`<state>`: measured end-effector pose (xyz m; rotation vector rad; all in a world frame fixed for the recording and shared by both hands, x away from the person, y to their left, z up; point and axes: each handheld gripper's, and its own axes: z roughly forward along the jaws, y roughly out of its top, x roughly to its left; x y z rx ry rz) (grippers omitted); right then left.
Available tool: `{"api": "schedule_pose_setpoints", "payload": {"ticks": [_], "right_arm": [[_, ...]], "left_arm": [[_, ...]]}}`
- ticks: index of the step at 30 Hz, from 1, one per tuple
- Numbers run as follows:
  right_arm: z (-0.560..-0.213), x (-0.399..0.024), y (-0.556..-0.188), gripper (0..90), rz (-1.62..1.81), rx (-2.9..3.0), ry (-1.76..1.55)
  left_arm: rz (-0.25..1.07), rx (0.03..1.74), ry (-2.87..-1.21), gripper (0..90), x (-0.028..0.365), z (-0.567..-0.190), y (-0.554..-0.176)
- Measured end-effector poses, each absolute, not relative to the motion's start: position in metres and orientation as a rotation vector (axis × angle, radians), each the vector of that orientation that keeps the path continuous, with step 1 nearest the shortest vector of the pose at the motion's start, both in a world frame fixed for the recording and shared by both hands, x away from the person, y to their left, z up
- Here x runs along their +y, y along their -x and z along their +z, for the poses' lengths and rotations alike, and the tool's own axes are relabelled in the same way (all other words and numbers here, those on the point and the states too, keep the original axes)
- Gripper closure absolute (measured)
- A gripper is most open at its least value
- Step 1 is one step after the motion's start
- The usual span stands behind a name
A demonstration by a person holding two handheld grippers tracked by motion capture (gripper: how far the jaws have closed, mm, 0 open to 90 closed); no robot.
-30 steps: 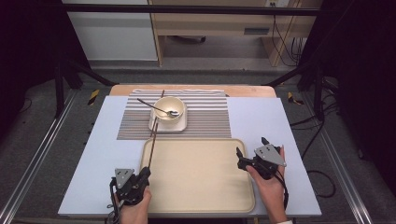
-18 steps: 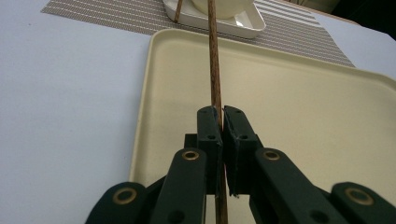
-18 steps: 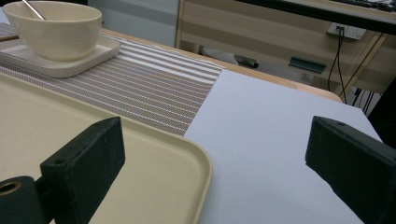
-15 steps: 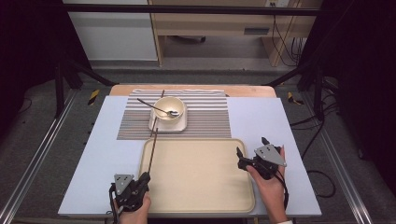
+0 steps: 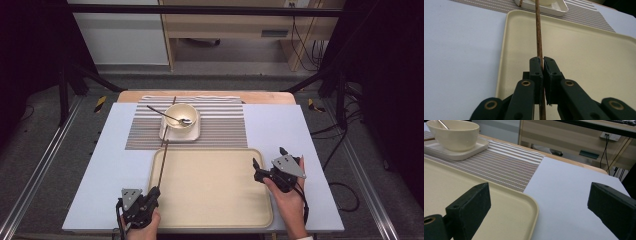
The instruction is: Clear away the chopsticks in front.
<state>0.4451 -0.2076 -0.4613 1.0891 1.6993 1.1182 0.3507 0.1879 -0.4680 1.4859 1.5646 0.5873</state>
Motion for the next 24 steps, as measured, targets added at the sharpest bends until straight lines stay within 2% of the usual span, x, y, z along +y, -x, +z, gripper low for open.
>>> {"api": "schedule_pose_setpoints", "payload": {"ticks": [24], "right_arm": [[-0.4613,-0.2071,-0.4449,4.9,1.123,1.705,-1.088]], "left_arm": [[0.586,1.591,-1.495,85.8,0.1929,-0.4733,-0.3475]]}}
